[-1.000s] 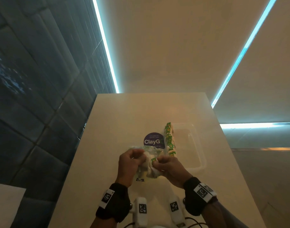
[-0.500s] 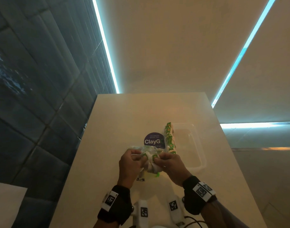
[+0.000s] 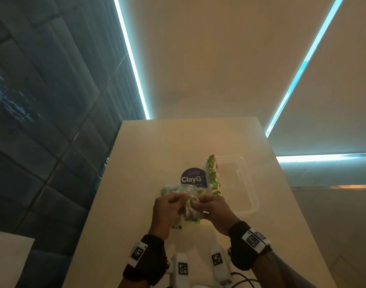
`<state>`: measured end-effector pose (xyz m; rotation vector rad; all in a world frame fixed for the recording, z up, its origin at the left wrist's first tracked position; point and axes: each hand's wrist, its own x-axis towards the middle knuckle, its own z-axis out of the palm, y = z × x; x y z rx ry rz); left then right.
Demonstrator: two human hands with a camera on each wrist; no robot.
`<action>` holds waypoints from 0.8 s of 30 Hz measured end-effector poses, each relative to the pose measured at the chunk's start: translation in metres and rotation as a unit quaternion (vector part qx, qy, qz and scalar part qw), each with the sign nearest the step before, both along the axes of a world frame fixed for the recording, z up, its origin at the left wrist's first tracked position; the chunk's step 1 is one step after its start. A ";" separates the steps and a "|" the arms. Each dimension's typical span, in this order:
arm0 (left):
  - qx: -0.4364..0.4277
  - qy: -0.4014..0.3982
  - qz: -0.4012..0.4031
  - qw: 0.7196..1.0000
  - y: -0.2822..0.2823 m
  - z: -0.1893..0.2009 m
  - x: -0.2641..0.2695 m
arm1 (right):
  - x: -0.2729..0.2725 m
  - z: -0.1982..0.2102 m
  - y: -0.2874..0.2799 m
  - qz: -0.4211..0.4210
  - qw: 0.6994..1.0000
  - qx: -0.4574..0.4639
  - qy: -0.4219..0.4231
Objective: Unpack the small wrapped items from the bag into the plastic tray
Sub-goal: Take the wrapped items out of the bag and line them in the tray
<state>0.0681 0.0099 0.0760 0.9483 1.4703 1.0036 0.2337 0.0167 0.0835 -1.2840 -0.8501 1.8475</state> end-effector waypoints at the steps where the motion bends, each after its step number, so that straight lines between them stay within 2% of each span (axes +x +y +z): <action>1: -0.001 0.002 -0.007 1.000 -0.001 0.002 0.002 | 0.000 0.000 0.000 -0.018 1.000 0.002 -0.001; 4: -0.019 0.066 -0.102 0.992 -0.007 0.011 0.012 | 0.000 -0.001 0.000 -0.075 0.997 0.017 0.009; 7: -0.047 0.022 -0.188 0.981 -0.012 0.011 0.023 | -0.003 -0.002 0.001 -0.103 0.994 0.038 0.012; 12: -0.050 0.014 -0.148 0.988 -0.007 0.006 0.028 | -0.011 -0.001 -0.002 -0.105 0.992 0.076 -0.005; 17: -0.054 0.009 -0.140 0.989 -0.003 0.008 0.028 | -0.017 0.003 -0.007 -0.066 0.988 0.117 -0.077; 20: -0.055 0.024 -0.151 0.987 -0.003 0.010 0.030 | -0.016 0.004 -0.007 -0.045 0.988 0.132 -0.064; 24: -0.039 0.025 -0.120 0.992 -0.001 0.015 0.030 | -0.008 0.006 -0.003 -0.024 0.989 0.138 -0.038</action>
